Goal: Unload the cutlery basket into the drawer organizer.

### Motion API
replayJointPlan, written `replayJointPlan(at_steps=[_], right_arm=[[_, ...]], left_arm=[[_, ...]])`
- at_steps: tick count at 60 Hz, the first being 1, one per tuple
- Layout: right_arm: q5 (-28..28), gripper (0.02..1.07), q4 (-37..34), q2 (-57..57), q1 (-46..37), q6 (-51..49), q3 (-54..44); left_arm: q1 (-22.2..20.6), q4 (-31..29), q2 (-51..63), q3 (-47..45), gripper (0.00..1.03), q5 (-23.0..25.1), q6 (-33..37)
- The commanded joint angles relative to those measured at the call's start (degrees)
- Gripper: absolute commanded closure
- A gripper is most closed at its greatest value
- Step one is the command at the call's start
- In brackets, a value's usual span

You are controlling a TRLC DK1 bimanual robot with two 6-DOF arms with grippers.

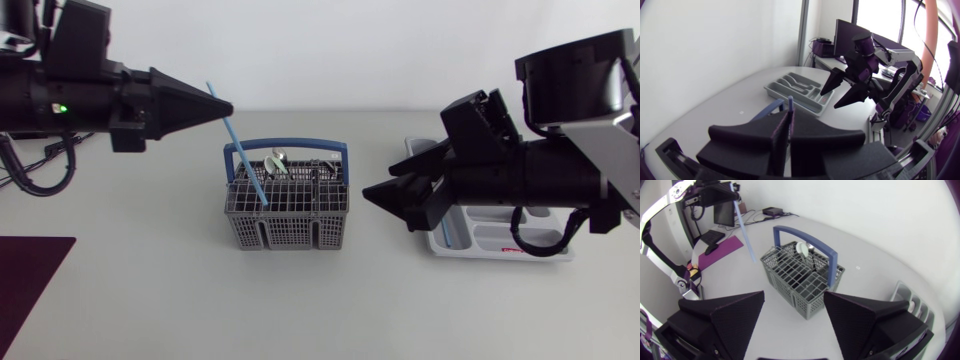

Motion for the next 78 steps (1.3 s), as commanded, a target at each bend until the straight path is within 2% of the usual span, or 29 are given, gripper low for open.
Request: replayJointPlan(at_steps=[1,9,18,30,45,51,54,69,72,78], right_arm=[[-1.5,0.20,0.6,-1.2,1.8,-0.5,-2.3],[-2.6,0.20,2.0,-1.3,4.8,-0.3,-2.9],[-4.0,0.20,2.7,0.3,6.6,0.6,-2.3],[-6.9,0.20,3.5,4.9,7.1,1.0,-0.2],[-7.3,0.21,4.4,9.2,8.3,1.1,2.4],[-7.3,0.32,4.5,10.2,8.6,1.0,3.3],[-7.3,0.43,4.5,10.9,8.8,1.1,3.9],[-7.3,0.70,4.5,13.0,9.8,1.5,5.0],[-7.3,0.72,4.5,13.4,10.2,1.6,4.9],[-7.0,0.86,4.7,13.7,10.5,1.6,4.8]], left_arm=[[-3.3,-1.1,3.1,1.5,0.90,1.3,-2.9],[-6.3,-1.1,7.5,2.6,0.90,5.6,-5.9],[-7.8,-1.0,11.7,3.4,0.90,7.9,-6.8],[-10.0,-0.9,14.4,5.4,0.90,8.7,-8.1],[-12.0,-0.8,16.1,7.4,0.90,8.7,-9.6],[-12.4,-0.6,16.7,7.4,0.90,8.7,-9.6],[-12.5,-0.3,17.1,7.5,0.90,8.7,-9.6],[-12.2,0.0,17.3,7.7,0.90,8.8,-9.7],[-12.2,0.0,17.4,7.7,0.90,9.0,-9.7],[-12.1,0.1,17.4,7.7,0.90,9.1,-9.7]])
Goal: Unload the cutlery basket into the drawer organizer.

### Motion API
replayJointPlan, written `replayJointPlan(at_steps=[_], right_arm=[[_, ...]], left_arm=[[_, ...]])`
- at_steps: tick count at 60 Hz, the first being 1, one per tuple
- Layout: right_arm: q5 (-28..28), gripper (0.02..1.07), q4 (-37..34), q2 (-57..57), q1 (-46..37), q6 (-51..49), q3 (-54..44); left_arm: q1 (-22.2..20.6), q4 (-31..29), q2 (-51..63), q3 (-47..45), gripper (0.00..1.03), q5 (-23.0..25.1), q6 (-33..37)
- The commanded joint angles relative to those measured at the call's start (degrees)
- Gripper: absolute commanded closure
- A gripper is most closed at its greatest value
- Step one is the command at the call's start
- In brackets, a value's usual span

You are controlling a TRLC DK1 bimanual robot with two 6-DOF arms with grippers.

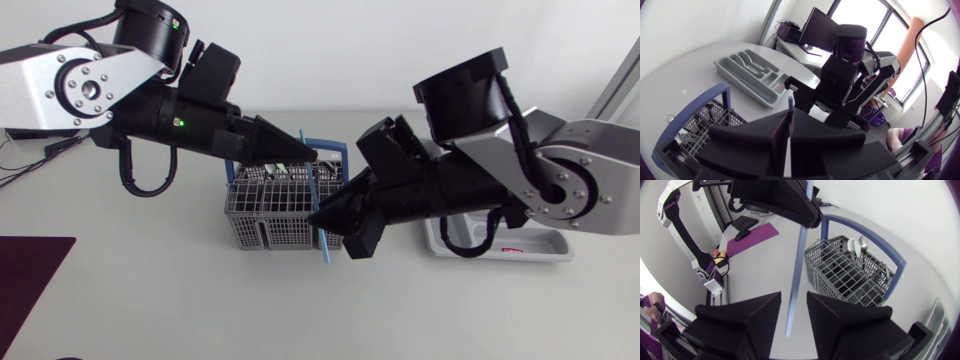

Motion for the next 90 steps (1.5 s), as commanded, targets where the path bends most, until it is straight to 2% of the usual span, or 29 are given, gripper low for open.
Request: replayJointPlan(at_steps=[1,4,16,20,21,23,25,26,28,34,38,46,48,55,57,60,68,77,82,83,85,87,88,89,90], right_arm=[[-0.2,0.88,0.8,1.2,0.6,1.4,1.0],[0.0,0.96,0.8,1.1,0.7,1.4,0.7],[0.1,1.00,0.3,0.0,0.8,1.9,-0.2],[0.1,1.00,-0.2,-0.6,1.0,1.8,-0.2],[0.2,1.01,-0.5,-1.0,1.4,1.8,-0.4],[0.3,1.01,-0.9,-1.4,1.7,1.8,-0.4],[0.3,1.01,-1.1,-1.6,1.7,1.7,-0.5],[0.3,1.01,-1.3,-1.7,1.8,1.7,-0.5],[0.3,1.01,-1.7,-2.1,1.9,1.7,-0.5],[0.4,1.01,-2.6,-3.2,1.7,1.6,-1.3],[0.4,1.01,-3.0,-4.1,1.0,1.4,-2.2],[0.4,1.01,-3.8,-5.8,-1.0,0.9,-4.0],[0.4,1.01,-4.3,-6.3,-1.9,0.5,-4.3],[-0.3,1.01,-6.0,-8.1,-6.2,-1.0,-5.5],[-0.4,1.01,-6.2,-8.6,-7.2,-1.2,-5.8],[-1.2,1.01,-7.0,-9.3,-9.9,-2.1,-6.4],[-3.1,1.01,-8.1,-9.9,-16.2,-3.9,-7.6],[-4.0,1.01,-8.1,-9.4,-21.8,-5.7,-9.0],[-4.4,1.01,-8.1,-8.7,-24.0,-6.6,-9.4],[-4.5,1.01,-8.1,-8.6,-24.4,-6.9,-9.4],[-4.6,1.01,-8.1,-8.2,-25.2,-7.2,-9.4],[-4.8,1.01,-8.1,-7.9,-26.1,-7.7,-9.4],[-4.8,1.01,-8.1,-7.8,-26.3,-7.8,-9.5],[-4.8,1.01,-8.1,-7.6,-26.9,-8.0,-9.4],[-4.8,1.01,-8.0,-7.3,-27.3,-8.1,-9.4]], left_arm=[[0.1,0.5,0.8,1.9,0.90,1.4,-1.4],[0.2,0.5,0.8,2.0,0.90,1.4,-1.4],[1.2,0.5,0.8,2.4,0.89,1.4,-1.8],[2.1,0.5,0.7,2.9,0.85,1.4,-2.6],[2.8,0.7,0.6,3.3,0.75,1.4,-3.5],[3.1,0.7,0.3,3.6,0.62,1.4,-3.7],[3.5,0.7,0.1,3.7,0.55,1.4,-3.9],[3.9,0.8,-0.2,3.8,0.47,1.4,-4.1],[4.4,0.8,-0.6,4.0,0.37,1.4,-4.3],[7.3,1.6,-2.5,4.5,0.22,1.4,-5.1],[9.6,2.4,-3.9,4.5,0.20,1.6,-6.0],[13.6,3.3,-6.5,3.6,0.20,1.5,-5.8],[15.7,3.9,-7.3,3.0,0.20,1.4,-5.6],[19.5,3.7,-9.7,-0.2,0.20,0.2,-1.0],[19.5,3.6,-10.0,-1.0,0.20,-0.6,0.0],[18.7,1.8,-11.1,-4.0,0.20,-5.2,5.7],[15.3,2.7,-12.7,-11.9,0.20,-14.3,13.0],[12.2,7.0,-12.6,-17.4,0.21,-22.1,14.6],[10.4,9.1,-12.0,-19.2,0.41,-25.8,14.3],[10.3,9.2,-11.9,-19.2,0.42,-26.0,14.3],[9.4,10.2,-11.1,-19.4,0.54,-27.7,13.8],[8.2,11.7,-10.3,-19.7,0.71,-29.9,13.6],[8.1,11.9,-10.3,-19.7,0.72,-30.2,13.6],[7.2,13.0,-9.4,-19.8,0.81,-32.1,13.0],[6.7,13.6,-8.8,-19.7,0.83,-32.9,12.7]])
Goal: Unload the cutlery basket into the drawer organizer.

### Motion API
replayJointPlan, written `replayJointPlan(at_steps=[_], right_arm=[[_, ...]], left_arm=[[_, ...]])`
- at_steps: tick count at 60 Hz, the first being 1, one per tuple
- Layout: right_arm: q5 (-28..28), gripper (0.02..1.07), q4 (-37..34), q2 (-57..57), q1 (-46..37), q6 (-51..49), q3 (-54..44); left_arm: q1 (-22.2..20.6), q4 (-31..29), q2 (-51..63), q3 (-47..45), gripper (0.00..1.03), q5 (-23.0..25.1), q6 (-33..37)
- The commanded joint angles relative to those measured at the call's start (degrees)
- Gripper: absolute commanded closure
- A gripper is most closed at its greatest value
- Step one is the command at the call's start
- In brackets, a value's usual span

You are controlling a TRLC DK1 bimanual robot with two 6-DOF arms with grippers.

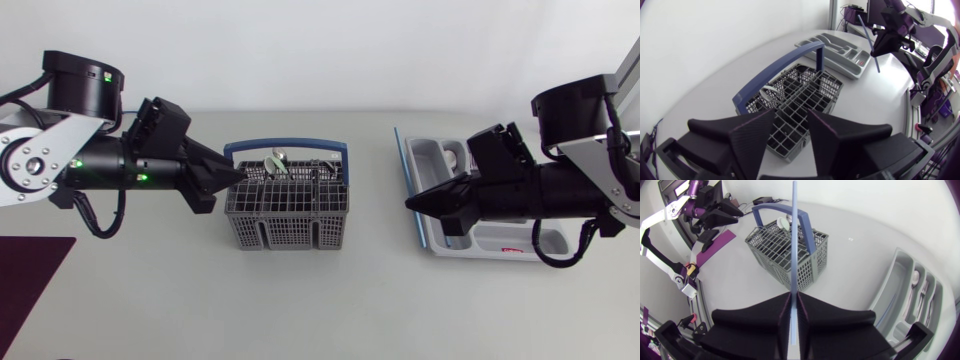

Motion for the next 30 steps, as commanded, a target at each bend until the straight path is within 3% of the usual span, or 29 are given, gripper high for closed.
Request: replayJointPlan(at_steps=[1,14,30], right_arm=[[-0.7,1.01,-0.2,1.6,-1.7,-1.9,-1.6],[-0.5,1.01,2.8,7.2,-8.0,-2.6,-0.7],[2.7,1.01,4.6,20.3,-15.3,-1.4,4.9]], left_arm=[[-1.9,2.3,2.7,-1.2,0.83,-2.8,-0.3],[-6.3,6.1,9.6,-0.9,0.85,-10.1,-1.8],[-8.5,7.1,16.3,-0.3,0.86,-13.6,-2.7]])
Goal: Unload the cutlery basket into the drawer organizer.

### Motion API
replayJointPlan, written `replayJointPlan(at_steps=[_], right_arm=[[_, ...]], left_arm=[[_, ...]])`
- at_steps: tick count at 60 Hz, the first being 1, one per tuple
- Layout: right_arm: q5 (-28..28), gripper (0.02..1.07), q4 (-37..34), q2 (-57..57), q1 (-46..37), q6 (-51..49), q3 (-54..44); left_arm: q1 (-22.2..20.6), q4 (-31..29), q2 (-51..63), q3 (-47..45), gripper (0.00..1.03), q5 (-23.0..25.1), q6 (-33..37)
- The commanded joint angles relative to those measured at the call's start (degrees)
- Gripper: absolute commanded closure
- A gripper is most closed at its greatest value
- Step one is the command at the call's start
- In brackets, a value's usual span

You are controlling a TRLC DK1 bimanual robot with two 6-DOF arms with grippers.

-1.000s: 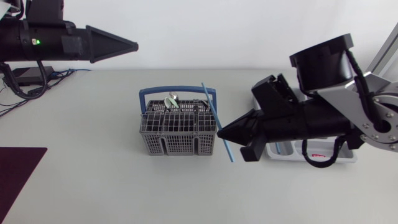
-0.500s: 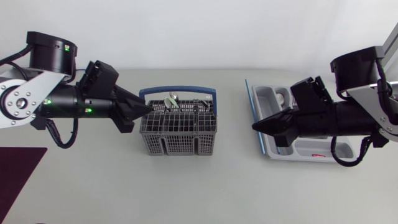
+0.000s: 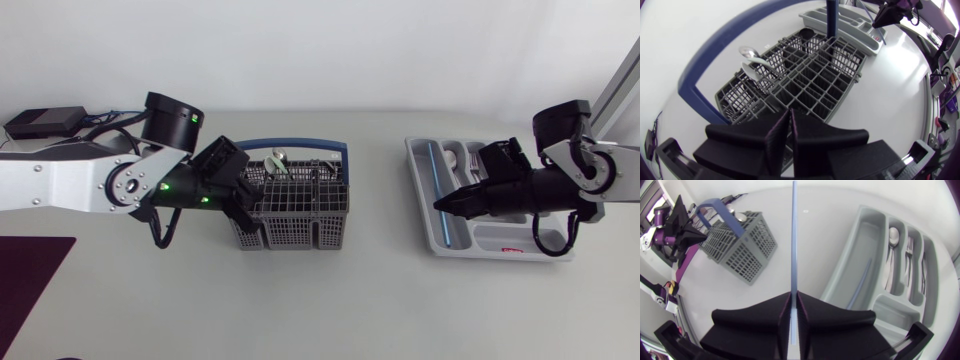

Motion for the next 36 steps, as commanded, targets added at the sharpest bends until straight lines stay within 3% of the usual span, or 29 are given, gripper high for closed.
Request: replayJointPlan(at_steps=[1,21,36], right_arm=[[1.9,1.01,1.2,5.3,-1.6,1.0,3.0],[11.7,1.01,2.2,19.3,-3.3,6.4,11.1],[14.7,0.96,2.0,27.0,-3.8,8.2,15.8]], left_arm=[[-0.9,0.5,2.9,-0.2,0.86,-1.1,-1.1],[-0.5,0.1,0.2,-0.4,0.86,-1.3,-2.2],[0.0,-1.2,-4.9,-0.9,0.86,-1.3,-2.2]])
